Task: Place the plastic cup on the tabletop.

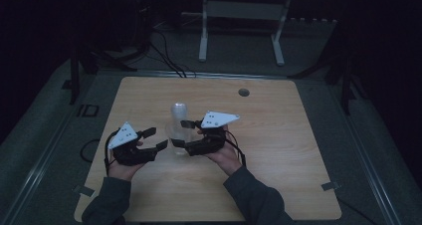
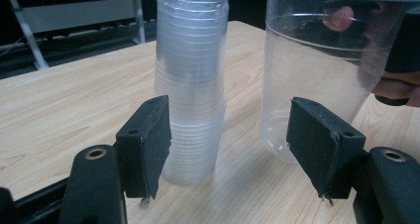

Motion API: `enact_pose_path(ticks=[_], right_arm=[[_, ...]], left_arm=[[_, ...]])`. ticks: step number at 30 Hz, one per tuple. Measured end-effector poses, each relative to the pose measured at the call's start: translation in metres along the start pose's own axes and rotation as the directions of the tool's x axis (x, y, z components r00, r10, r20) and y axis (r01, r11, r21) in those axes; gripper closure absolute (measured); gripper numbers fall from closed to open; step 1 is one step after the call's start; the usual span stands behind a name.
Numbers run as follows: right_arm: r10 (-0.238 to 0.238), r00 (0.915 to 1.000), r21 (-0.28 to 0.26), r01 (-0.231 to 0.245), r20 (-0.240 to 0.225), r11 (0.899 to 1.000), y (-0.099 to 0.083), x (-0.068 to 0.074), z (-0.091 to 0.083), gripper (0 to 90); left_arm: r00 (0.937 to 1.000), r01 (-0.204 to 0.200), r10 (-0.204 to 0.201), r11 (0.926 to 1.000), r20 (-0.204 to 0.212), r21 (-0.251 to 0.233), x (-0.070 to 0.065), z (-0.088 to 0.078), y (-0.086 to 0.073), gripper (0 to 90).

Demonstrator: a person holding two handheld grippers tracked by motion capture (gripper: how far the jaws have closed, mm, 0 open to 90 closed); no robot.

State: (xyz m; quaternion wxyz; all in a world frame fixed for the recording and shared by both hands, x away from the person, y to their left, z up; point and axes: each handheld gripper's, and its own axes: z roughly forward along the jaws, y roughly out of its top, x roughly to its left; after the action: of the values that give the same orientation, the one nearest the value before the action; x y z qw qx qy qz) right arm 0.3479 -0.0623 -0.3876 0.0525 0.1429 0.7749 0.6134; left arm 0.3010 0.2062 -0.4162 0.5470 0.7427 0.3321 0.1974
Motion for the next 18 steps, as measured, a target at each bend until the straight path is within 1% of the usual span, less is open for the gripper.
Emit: enact_pose_path(ticks=[18], right_arm=[[0.021,0.9997,0.001,-0.021,0.011,1.0,-0.0102,-0.004,0.0017,28.7]], left_arm=[[1.0,0.0,0.0,1.0,0.002,-0.008,-0.0006,-0.0032,0.0001,34.2]])
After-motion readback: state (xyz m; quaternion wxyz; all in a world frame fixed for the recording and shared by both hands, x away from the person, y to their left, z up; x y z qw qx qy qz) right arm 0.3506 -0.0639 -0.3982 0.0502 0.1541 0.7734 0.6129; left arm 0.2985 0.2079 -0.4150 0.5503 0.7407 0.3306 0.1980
